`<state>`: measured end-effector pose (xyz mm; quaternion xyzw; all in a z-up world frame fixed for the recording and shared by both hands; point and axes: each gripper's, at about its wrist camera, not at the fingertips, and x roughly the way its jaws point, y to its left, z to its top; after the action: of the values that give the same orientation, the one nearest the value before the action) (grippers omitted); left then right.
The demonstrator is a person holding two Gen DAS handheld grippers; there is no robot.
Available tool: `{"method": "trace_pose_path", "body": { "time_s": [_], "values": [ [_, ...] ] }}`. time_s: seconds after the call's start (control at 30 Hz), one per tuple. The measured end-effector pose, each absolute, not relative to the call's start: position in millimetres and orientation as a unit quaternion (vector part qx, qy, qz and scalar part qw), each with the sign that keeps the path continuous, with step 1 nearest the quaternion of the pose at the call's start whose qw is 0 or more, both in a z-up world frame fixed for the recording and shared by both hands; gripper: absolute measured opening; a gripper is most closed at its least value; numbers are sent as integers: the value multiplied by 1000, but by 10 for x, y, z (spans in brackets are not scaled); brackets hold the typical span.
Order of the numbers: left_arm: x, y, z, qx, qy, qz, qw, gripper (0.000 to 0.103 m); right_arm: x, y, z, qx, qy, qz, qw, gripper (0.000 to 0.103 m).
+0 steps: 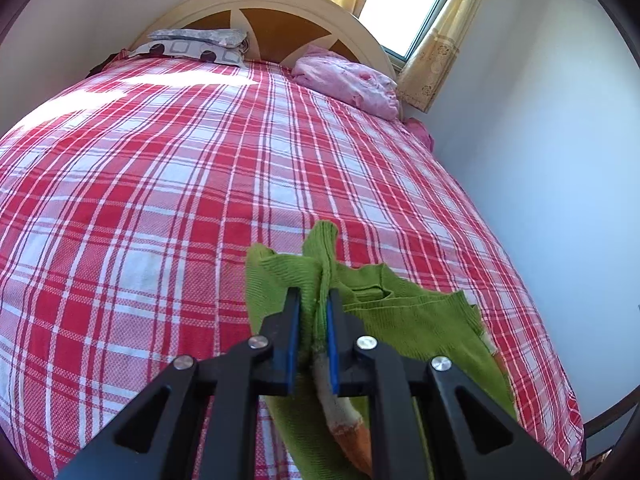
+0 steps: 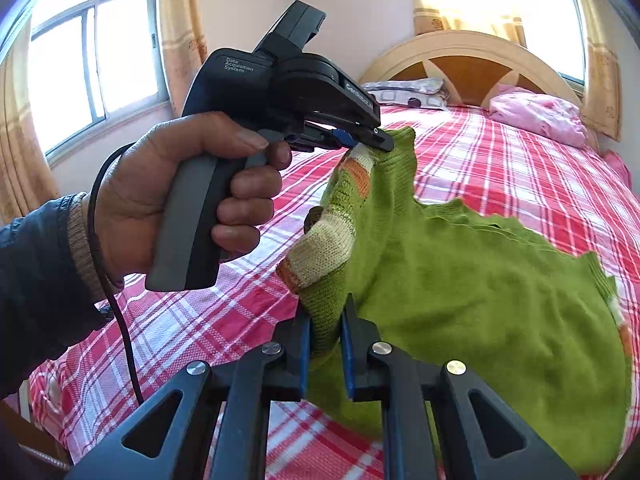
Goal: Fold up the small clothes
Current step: 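Lift the held side edge and fold it across the sweater with both grippers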
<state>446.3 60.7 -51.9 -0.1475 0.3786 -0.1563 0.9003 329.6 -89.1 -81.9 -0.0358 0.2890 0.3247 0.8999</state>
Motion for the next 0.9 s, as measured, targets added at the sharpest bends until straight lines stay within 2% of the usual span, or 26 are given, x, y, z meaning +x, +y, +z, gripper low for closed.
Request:
{"method": "trace_pose_path", "body": {
  "time_s": [0.5, 0.9],
  "values": [
    [4483, -496, -255, -112, 376, -232, 890, 13, 3281, -2006, -776, 79, 308, 306, 897, 12],
    [4616, -1276, -582, -91, 421, -243, 869, 12, 3298, -2737, -1055, 147, 342, 280, 885, 8]
  ]
}}
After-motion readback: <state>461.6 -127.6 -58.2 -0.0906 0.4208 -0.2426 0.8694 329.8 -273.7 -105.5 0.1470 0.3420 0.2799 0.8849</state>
